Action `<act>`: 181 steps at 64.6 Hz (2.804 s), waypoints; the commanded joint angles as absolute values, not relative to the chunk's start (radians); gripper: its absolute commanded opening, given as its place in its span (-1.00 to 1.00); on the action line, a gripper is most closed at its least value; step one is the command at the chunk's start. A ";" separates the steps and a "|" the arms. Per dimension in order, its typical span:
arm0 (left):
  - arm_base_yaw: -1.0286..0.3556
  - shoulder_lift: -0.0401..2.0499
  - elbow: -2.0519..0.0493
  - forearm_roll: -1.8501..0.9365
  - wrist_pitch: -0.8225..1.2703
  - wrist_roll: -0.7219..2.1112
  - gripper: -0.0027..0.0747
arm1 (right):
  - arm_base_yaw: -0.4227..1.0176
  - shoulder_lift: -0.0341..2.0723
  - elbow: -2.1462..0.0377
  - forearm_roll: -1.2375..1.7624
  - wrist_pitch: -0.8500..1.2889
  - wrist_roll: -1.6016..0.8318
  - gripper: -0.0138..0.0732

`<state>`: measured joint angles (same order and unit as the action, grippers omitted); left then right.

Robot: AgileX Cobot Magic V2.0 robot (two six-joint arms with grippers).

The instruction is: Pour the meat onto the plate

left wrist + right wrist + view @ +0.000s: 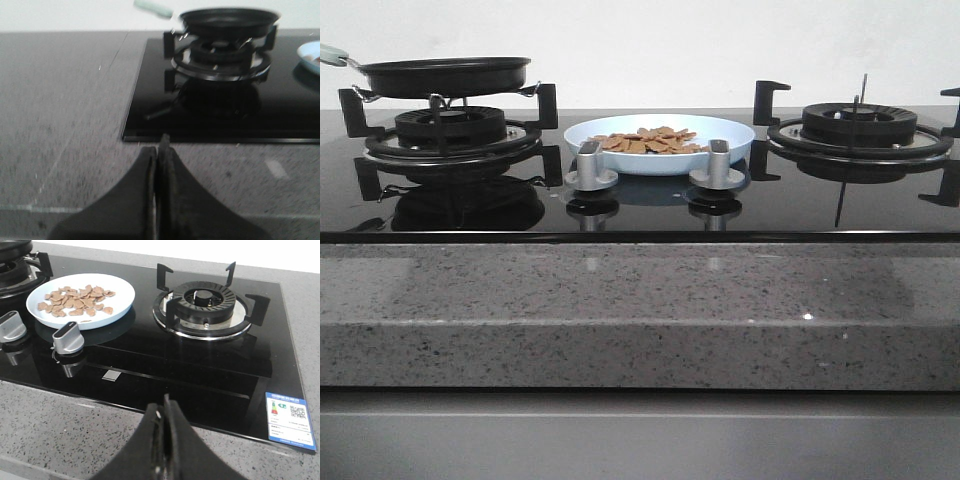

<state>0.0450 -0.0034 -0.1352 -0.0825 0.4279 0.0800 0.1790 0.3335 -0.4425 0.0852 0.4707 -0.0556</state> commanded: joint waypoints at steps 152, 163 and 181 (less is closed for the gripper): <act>0.050 -0.019 0.009 -0.107 0.100 0.077 -0.98 | 0.018 -0.027 0.022 0.078 0.091 0.009 -0.85; 0.050 -0.019 0.009 -0.107 0.100 0.077 -0.98 | 0.018 -0.027 0.022 0.078 0.091 0.009 -0.85; 0.050 -0.019 0.009 -0.107 0.100 0.077 -0.98 | 0.018 -0.027 0.022 0.078 0.091 0.009 -0.85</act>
